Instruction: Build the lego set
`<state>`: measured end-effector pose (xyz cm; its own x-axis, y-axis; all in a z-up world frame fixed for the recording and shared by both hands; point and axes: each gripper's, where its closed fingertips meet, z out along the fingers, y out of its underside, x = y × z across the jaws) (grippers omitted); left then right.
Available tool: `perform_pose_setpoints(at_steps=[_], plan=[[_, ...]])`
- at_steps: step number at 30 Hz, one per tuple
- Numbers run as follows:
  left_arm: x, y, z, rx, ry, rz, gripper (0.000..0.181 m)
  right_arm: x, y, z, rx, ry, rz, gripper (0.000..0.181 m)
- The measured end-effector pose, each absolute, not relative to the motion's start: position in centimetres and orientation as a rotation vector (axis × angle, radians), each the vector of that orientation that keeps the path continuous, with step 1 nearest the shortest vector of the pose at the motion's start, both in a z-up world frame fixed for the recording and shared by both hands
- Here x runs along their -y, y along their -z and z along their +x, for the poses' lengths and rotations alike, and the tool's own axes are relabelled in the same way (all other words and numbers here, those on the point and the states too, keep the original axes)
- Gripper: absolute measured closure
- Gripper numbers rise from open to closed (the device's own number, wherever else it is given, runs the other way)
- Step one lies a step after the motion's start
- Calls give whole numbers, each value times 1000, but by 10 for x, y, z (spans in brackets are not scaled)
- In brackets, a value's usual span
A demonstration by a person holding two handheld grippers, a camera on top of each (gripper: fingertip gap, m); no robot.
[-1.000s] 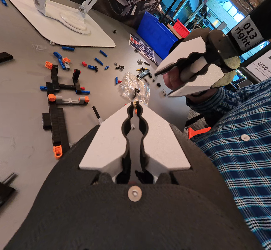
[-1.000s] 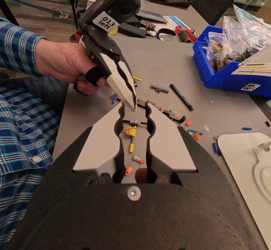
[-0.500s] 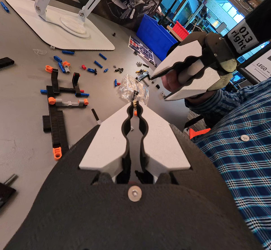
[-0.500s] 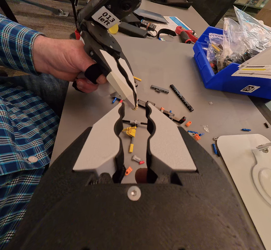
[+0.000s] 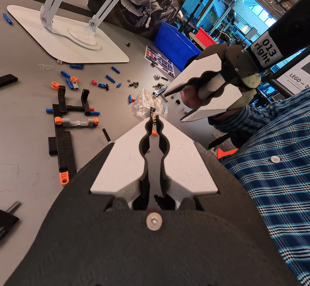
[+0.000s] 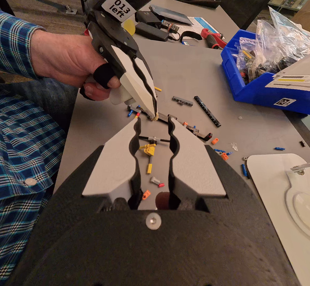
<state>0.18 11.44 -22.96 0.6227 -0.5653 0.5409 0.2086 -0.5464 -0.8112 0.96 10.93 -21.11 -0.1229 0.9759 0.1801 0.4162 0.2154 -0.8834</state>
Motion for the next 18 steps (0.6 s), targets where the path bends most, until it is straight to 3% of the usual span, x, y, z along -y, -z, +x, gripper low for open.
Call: perform_pose_setpoints(at_steps=[18], plan=[[-104, 186, 13, -333, 1158, -1675, 180, -99, 201, 4, 1582, -1139, -1424, 162]])
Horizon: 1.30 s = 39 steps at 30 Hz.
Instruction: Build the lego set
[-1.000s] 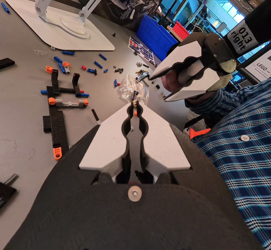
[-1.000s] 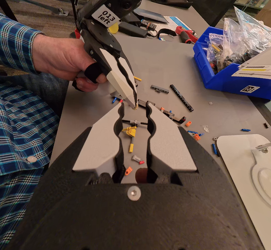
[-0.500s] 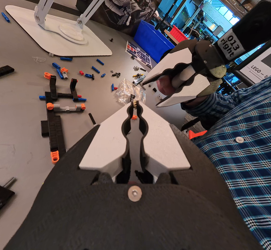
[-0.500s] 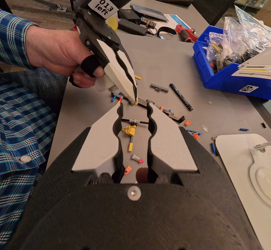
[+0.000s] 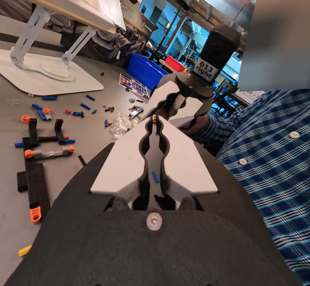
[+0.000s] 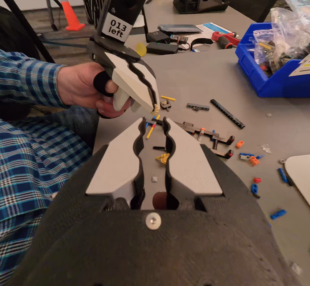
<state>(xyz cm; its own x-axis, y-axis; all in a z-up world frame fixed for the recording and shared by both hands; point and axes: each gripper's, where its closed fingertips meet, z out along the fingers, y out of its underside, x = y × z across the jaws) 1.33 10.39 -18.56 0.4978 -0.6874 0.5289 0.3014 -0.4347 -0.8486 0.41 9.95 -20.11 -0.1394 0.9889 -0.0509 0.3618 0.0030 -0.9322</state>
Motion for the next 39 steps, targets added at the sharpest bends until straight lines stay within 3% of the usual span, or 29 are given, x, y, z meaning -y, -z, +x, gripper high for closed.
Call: perform_pose_setpoints(at_steps=[6, 18, 39], plan=[[-98, 182, 17, -388, 1168, -1648, 180, -93, 190, 5, 1541, -1286, -1409, 176], [-84, 175, 21, -421, 1314, -1579, 179, -79, 182, 11, 1535, -1531, -1391, 181], [-87, 170, 9, -403, 1276, -1584, 174, -82, 182, 11, 1512, -1559, -1410, 181]])
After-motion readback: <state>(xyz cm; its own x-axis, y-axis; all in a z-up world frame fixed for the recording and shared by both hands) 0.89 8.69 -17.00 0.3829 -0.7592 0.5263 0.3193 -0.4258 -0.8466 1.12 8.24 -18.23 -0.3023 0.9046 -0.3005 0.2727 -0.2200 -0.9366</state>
